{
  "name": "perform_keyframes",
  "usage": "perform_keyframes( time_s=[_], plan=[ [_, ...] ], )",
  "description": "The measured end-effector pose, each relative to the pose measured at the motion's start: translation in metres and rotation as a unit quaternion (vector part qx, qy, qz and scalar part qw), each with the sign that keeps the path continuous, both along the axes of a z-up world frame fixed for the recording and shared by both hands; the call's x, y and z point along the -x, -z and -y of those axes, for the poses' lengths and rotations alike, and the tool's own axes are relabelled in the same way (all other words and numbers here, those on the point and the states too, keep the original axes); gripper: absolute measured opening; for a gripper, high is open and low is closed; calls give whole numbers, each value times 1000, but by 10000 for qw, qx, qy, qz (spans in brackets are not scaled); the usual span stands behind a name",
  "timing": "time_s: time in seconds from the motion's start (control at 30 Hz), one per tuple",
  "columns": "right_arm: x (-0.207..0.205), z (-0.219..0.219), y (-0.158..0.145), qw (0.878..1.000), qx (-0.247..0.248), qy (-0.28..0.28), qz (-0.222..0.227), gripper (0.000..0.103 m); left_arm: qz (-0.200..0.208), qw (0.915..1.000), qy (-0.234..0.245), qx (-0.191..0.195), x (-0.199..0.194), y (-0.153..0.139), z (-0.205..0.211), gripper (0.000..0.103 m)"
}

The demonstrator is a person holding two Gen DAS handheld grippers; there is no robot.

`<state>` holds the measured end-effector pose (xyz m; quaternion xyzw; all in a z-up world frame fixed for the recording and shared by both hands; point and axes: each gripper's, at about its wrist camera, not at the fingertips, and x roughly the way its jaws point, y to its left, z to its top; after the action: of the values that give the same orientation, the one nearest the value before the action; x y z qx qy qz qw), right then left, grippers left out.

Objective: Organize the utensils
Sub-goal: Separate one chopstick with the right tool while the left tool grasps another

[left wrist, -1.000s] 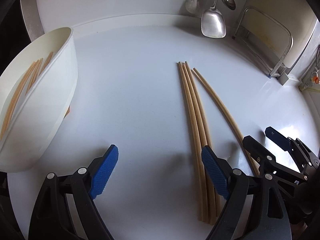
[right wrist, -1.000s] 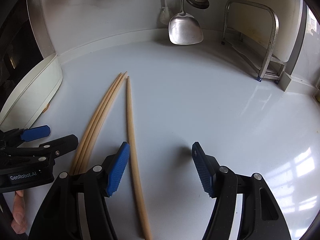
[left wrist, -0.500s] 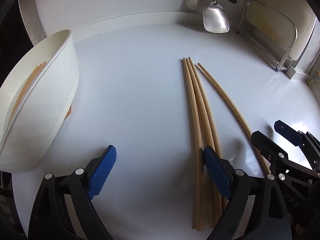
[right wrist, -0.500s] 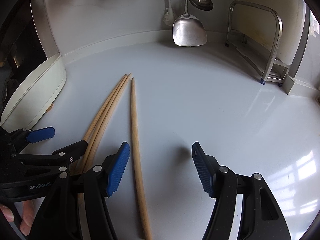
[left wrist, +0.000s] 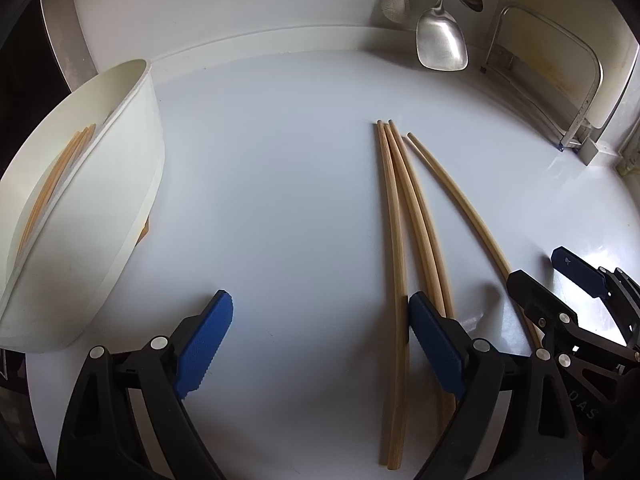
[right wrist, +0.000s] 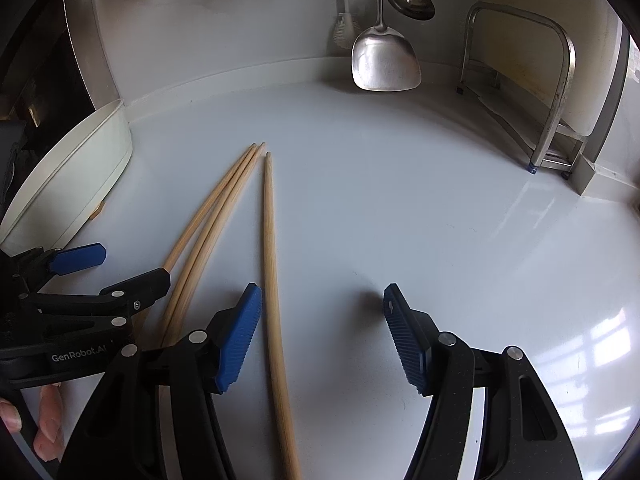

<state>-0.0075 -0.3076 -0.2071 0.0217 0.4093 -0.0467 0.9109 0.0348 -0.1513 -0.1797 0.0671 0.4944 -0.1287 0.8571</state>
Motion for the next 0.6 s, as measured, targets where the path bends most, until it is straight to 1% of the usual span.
perform_keyframes(
  time_s=[0.1,0.2,0.4,0.47,0.53,0.6],
  plan=[
    [-1,-3,0,10000,16,-13,-5,60,7,9999,-69,77,-1,-1,-4,87],
    [-3,-4,-1,10000,43,-53,-8,56,48,10000,-68,11,-6,1,-3,87],
    [0,-7,-1,9998,102,-187,-35,55,9,10000,-68,14,-16,1,0,89],
    [0,-9,-1,9995,189,-228,-56,52,-2,10000,-71,-4,-18,1,1,89],
    [-1,-13,-1,9991,306,-290,-72,44,-14,10000,-64,-12,-20,1,2,89],
    [-1,-17,-1,9987,367,-357,-70,40,-46,10000,-41,-19,-21,0,3,89]
  ],
)
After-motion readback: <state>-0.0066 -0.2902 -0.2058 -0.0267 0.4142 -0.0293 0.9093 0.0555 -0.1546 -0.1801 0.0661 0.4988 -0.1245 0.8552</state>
